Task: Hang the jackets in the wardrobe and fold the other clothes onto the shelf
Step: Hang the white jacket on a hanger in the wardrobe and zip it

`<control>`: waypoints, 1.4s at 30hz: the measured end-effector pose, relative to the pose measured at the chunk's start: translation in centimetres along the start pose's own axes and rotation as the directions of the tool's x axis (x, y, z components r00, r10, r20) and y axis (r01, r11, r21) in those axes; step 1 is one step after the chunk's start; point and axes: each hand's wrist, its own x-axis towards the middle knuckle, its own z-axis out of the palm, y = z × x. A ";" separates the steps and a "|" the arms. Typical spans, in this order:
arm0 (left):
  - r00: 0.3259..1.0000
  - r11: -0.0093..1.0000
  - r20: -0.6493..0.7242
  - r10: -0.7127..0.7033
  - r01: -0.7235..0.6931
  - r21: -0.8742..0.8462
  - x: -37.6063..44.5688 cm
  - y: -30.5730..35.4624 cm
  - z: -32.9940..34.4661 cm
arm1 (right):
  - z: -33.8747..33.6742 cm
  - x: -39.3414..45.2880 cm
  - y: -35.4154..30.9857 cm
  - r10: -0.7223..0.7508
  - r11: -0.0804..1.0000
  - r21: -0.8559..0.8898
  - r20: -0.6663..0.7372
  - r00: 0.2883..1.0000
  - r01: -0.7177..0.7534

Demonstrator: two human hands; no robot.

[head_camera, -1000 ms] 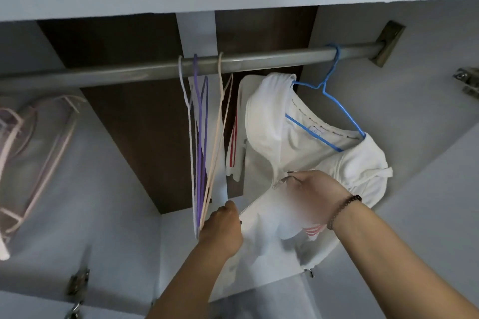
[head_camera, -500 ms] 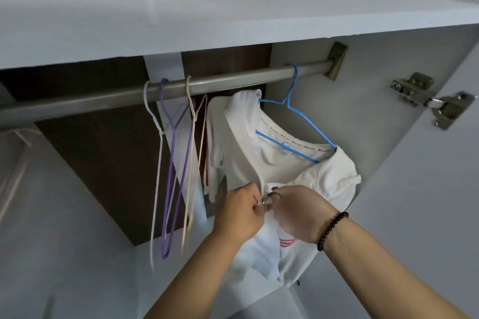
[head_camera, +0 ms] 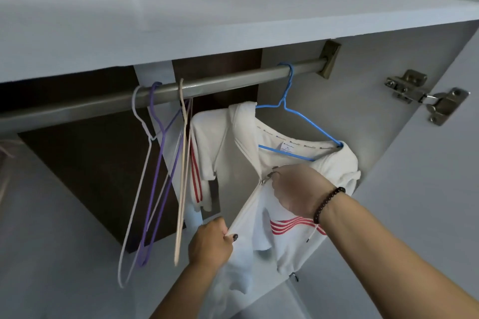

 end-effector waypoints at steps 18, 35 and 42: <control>0.917 0.898 -0.261 0.302 -0.366 -0.245 4.1 7.8 -3.9 | 0.8 0.5 -1.3 -0.043 0.997 -0.071 -0.015 0.999 0.041; 0.977 0.975 -0.012 0.214 -0.215 -0.059 6.4 7.5 -1.3 | -5.0 3.2 -3.4 -0.526 0.478 -0.849 -0.069 0.848 0.227; 0.924 0.882 -0.171 0.342 -0.379 -0.282 10.0 12.9 -6.3 | -10.5 4.3 -4.7 -0.828 0.439 -0.866 -0.285 0.483 0.241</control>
